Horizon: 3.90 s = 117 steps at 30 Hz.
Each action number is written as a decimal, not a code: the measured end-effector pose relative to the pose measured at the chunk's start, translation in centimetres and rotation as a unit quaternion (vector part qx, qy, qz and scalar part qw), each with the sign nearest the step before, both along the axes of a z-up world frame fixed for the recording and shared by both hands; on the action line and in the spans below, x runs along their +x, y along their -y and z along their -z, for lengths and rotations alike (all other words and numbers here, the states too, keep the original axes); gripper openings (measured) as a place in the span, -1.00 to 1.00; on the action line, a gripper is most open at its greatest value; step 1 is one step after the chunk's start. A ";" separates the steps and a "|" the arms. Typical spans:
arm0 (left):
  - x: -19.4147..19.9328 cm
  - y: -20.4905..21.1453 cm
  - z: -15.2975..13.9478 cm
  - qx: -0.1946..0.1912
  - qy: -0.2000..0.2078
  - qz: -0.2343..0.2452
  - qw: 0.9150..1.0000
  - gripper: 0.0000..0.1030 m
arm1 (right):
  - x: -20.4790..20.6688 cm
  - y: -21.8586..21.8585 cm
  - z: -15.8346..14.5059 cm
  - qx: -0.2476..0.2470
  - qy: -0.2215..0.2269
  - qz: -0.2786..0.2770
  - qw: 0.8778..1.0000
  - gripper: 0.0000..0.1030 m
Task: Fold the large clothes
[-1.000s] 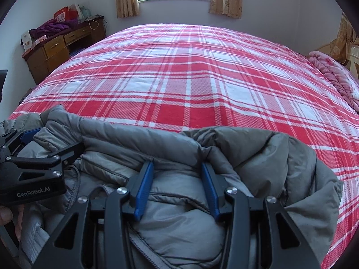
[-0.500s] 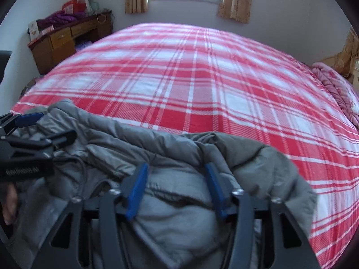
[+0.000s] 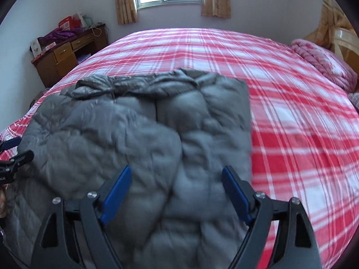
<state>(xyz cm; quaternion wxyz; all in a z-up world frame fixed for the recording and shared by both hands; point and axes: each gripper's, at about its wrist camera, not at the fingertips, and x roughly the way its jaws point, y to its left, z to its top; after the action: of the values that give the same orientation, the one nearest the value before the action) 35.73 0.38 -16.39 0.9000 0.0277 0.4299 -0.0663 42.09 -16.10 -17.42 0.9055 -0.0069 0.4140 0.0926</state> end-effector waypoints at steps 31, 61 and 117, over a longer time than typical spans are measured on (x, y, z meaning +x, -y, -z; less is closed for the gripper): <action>-20.7 -5.2 4.1 -0.034 -0.044 -0.028 0.998 0.90 | -22.4 5.2 2.6 -0.007 -0.023 0.030 0.999 0.68; -29.1 -9.6 -15.8 -0.110 0.180 0.066 0.975 -0.84 | -33.5 6.8 -15.6 0.167 0.184 -0.056 0.967 -0.80; 6.1 -2.7 -0.2 0.094 0.088 -0.184 0.975 0.81 | 3.2 -2.3 -2.9 -0.019 0.112 0.060 0.992 0.63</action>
<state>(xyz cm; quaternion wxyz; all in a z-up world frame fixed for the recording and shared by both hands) 41.84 3.05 -16.17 0.9243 0.0383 0.3515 0.1438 45.26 -13.80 -14.56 0.9498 -0.0097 0.3113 0.0291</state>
